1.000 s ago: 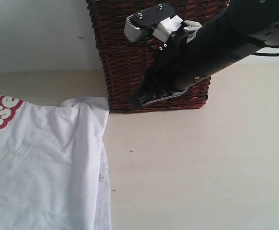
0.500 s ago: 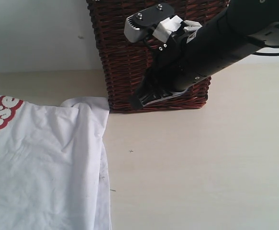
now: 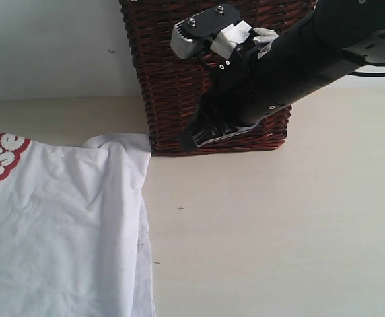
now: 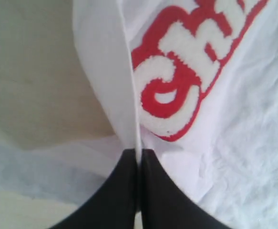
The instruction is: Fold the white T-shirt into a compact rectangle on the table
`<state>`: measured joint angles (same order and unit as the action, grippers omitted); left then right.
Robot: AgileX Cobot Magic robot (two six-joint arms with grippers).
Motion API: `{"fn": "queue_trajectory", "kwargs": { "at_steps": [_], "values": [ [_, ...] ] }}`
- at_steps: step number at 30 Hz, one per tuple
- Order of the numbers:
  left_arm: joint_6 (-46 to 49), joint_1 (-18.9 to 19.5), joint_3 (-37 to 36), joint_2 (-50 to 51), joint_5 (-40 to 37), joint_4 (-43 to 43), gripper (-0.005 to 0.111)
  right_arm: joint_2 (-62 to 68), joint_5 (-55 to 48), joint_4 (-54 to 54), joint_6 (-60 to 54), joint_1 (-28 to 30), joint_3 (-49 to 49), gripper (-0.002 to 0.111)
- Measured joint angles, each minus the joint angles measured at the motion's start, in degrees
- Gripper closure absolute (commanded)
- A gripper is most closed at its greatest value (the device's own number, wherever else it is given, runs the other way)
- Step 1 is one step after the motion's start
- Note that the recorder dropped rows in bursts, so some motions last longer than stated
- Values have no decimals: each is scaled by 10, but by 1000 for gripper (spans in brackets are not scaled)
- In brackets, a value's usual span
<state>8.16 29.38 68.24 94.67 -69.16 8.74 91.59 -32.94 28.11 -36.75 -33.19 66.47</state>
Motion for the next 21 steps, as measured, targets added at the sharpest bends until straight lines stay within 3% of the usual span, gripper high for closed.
{"fn": "queue_trajectory", "kwargs": {
  "at_steps": [6,10,15,21],
  "values": [
    [-90,0,-33,24,-5,-139,105,0,0,0,0,0,0,108],
    [-120,1,-77,56,-6,-174,86,0,0,0,0,0,0,108],
    [-128,1,-77,69,-7,-219,60,0,0,0,-1,0,0,108],
    [-218,2,11,69,-7,-317,65,0,0,0,-1,0,0,108]
  ]
}}
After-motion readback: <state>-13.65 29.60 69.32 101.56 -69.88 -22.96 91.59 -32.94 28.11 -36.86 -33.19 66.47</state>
